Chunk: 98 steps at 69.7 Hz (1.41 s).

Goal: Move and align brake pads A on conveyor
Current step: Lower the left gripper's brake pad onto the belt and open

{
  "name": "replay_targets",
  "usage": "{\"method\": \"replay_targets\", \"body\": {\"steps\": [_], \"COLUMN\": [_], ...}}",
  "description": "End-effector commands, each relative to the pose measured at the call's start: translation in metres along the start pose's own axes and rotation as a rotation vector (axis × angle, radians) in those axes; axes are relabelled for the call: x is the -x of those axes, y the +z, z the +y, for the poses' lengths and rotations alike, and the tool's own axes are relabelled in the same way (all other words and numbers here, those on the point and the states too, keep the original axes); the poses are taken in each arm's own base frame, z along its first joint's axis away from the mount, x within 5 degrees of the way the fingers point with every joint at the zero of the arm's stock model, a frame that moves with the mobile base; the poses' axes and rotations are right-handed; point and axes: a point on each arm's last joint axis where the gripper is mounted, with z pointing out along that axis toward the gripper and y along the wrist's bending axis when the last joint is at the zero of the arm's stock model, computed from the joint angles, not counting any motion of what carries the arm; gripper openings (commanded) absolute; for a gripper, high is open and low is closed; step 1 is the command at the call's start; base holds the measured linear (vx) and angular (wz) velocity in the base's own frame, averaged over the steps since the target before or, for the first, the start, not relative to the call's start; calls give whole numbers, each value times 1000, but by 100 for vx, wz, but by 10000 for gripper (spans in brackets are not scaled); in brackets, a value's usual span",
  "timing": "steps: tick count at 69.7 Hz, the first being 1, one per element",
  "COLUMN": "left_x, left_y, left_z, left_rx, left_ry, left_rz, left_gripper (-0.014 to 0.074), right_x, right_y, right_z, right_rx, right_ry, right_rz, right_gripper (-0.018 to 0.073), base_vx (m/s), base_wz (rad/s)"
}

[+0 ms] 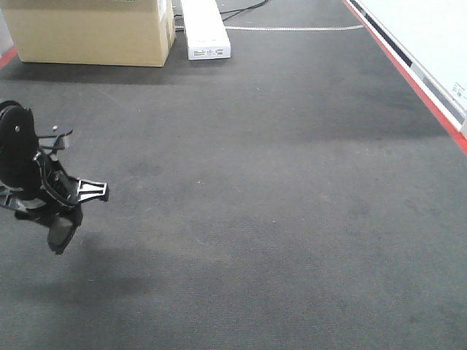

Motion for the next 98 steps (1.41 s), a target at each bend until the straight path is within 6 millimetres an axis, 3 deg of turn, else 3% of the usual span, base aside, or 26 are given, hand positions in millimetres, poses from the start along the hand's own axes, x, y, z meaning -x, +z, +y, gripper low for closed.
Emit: {"method": "replay_targets", "body": {"steps": [1,35,51,63,85,91,98], "left_x": [12,22,24,26,24,25,26], "left_y": [-17,43,56,57,52,42,24], "left_z": [5,13,11,11,11,12,14], "left_rx": [-7,20,12,7,13,15,20], "left_ry": [-12,21,20,28,63,67,76], "left_rz": [-95,-16,-17,-32,-18,-46,-98], "left_gripper": [-6,-6,29,159,605,664,670], "right_x": [4,4,4,4,4,4,4], "right_y": [-6,-6,-6,-6,-6,-6,-6], "right_z": [1,1,1,1,1,1,1], "right_rx": [1,1,1,1,1,1,1], "right_ry": [-1,-1,-1,-1,-1,-1,-1], "right_rz": [-23,-23,-23,-23,-23,-23,-23], "right_gripper": [-7,-7,-7,-7,-7,-7,-7], "base_vx": [0,0,0,0,0,0,0], "base_wz": [0,0,0,0,0,0,0]}}
